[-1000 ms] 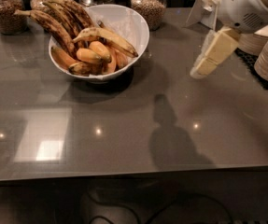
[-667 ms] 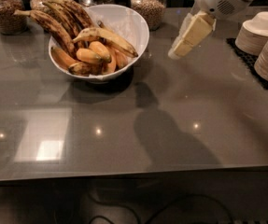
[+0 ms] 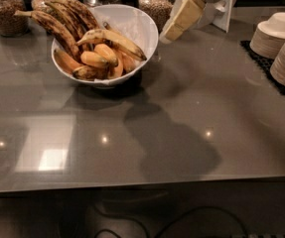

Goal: Pick banana from white bowl

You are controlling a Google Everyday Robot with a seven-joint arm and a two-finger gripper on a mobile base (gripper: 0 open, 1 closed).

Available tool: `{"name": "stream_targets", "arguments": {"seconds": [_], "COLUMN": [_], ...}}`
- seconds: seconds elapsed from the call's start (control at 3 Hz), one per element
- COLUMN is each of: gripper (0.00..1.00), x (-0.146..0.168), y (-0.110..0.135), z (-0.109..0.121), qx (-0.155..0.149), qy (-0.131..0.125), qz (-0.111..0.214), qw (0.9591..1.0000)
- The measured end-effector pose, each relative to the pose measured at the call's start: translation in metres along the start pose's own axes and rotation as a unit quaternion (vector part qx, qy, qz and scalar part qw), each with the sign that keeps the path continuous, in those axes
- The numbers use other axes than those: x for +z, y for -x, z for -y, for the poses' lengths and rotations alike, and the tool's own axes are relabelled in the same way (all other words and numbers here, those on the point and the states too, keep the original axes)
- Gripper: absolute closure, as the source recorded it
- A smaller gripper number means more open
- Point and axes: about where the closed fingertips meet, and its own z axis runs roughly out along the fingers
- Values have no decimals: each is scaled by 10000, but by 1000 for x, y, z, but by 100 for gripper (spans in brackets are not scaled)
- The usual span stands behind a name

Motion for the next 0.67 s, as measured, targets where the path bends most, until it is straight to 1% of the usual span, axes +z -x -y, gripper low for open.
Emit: {"name": "stream_targets", "arguments": {"seconds": [0.33, 0.67], "gripper": [0, 0], "x": [24, 52], "y": [1, 2], "z": [10, 13], "qx": [-272, -472], "qy": [48, 176], "qz": [-27, -12], "qw": [9996, 9987]}}
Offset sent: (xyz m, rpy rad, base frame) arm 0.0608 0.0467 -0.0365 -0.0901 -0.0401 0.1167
